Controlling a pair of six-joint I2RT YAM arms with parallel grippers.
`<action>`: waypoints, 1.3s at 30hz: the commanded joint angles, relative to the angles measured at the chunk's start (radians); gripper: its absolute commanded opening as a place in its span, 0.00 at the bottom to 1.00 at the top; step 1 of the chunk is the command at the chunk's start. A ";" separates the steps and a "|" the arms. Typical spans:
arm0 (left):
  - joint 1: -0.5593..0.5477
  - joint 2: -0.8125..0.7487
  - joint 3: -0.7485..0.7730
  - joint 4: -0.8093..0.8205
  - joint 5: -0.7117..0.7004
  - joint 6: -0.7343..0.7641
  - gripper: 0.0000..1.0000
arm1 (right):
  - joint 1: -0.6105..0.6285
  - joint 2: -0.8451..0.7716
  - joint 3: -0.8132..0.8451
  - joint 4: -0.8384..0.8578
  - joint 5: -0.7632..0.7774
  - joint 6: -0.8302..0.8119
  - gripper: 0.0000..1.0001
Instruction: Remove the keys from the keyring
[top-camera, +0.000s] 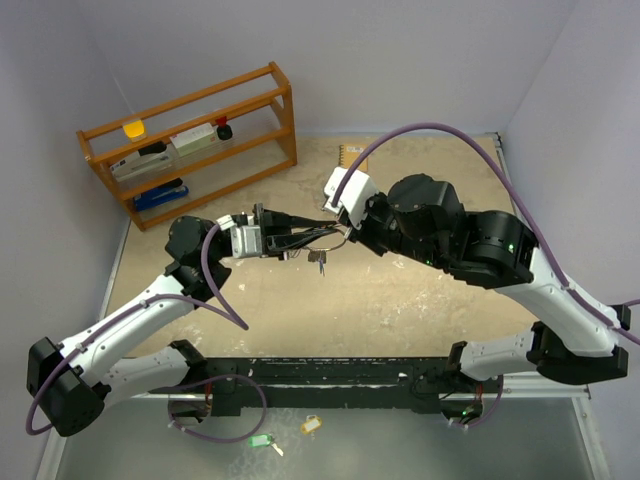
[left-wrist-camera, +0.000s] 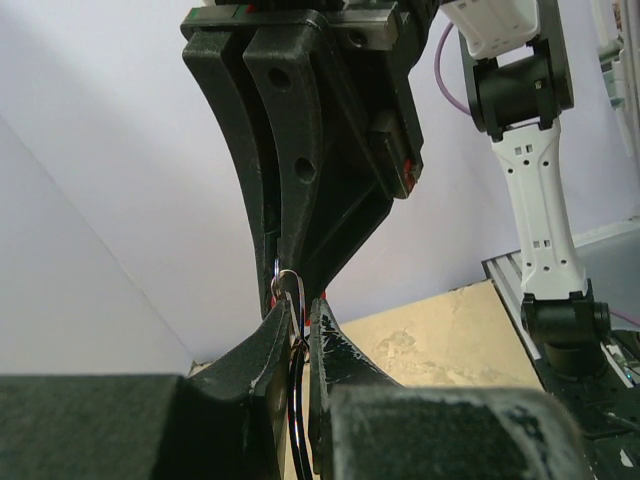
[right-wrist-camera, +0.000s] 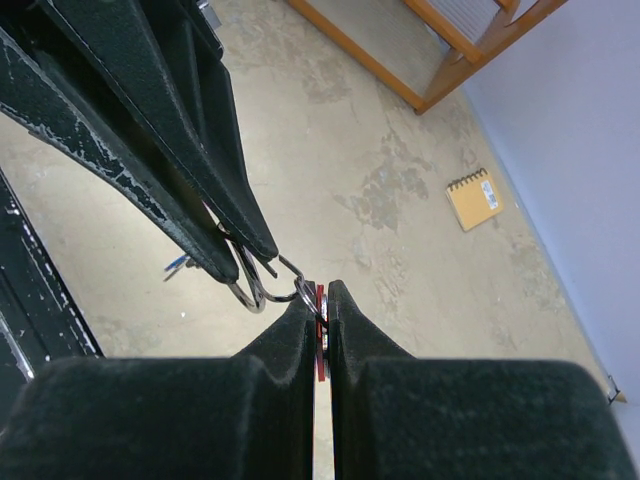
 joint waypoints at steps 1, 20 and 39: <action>-0.053 -0.001 0.007 0.172 0.152 -0.099 0.00 | -0.019 -0.030 -0.011 0.114 0.081 -0.013 0.00; -0.067 0.076 0.029 -0.002 0.006 0.028 0.00 | -0.020 -0.040 -0.025 0.205 0.076 -0.068 0.00; -0.067 -0.015 -0.005 -0.024 -0.021 0.096 0.00 | -0.019 0.031 0.064 0.124 0.075 -0.016 0.00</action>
